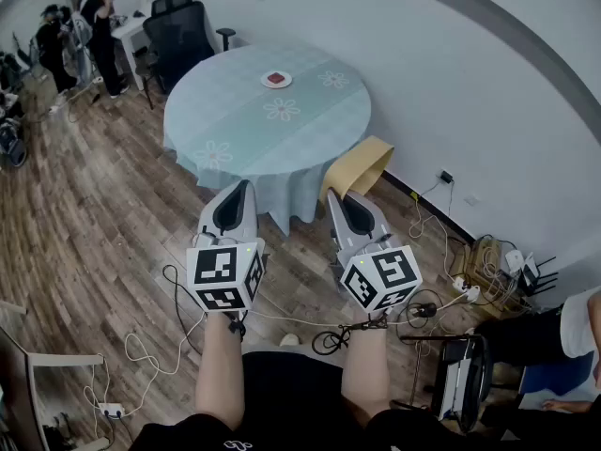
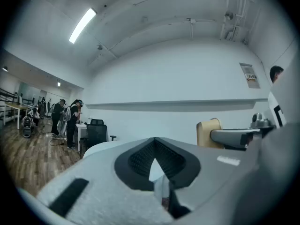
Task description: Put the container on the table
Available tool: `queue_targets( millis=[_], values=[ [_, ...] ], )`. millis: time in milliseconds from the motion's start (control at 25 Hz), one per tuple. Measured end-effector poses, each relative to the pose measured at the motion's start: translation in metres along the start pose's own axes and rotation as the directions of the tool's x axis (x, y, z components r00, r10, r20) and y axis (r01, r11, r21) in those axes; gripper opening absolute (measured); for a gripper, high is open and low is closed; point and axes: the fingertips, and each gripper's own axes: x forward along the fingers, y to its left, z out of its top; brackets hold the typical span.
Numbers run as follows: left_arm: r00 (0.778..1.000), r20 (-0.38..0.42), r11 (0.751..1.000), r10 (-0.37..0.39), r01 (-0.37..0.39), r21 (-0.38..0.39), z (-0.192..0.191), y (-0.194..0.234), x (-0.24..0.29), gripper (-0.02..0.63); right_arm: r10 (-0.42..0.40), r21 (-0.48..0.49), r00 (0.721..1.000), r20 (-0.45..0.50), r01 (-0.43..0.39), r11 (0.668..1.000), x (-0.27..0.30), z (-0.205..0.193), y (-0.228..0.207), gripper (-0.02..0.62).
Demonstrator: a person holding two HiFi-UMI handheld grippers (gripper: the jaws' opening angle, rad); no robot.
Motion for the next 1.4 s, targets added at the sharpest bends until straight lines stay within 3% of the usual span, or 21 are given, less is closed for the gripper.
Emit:
queue_targets(
  millis=[160, 440, 760, 960, 1120, 1400],
  values=[
    [1.0, -0.003, 1.0, -0.011, 0.011, 0.0, 0.003, -0.013, 0.01, 0.003, -0.012, 0.002, 1.0, 0.009, 0.012, 1.0, -0.01, 0.004, -0.01, 0.015],
    [0.995, 0.024, 0.995, -0.099, 0.099, 0.01, 0.014, -0.06, 0.031, 0.003, -0.061, 0.057, 0.995, 0.079, 0.057, 0.997, -0.038, 0.02, -0.052, 0.017],
    [0.998, 0.031, 0.998, -0.056, 0.056, 0.025, 0.016, -0.038, 0.056, 0.003, -0.096, 0.108, 0.988, 0.123, 0.083, 0.991, -0.017, 0.018, -0.087, 0.017],
    [1.0, 0.024, 1.0, -0.015, 0.015, 0.006, 0.0, -0.008, 0.094, 0.003, -0.067, 0.11, 0.992, 0.105, 0.056, 0.992, 0.029, -0.005, -0.104, 0.017],
    [1.0, 0.013, 1.0, 0.011, -0.011, 0.008, -0.02, 0.022, 0.145, 0.003, -0.079, 0.124, 0.992, 0.103, 0.065, 0.99, 0.084, -0.026, -0.142, 0.018],
    [0.991, -0.096, 0.996, 0.093, -0.092, 0.023, -0.05, 0.117, 0.274, 0.003, -0.094, 0.203, 0.992, 0.083, 0.075, 0.976, 0.233, -0.063, -0.215, 0.017]
  ],
)
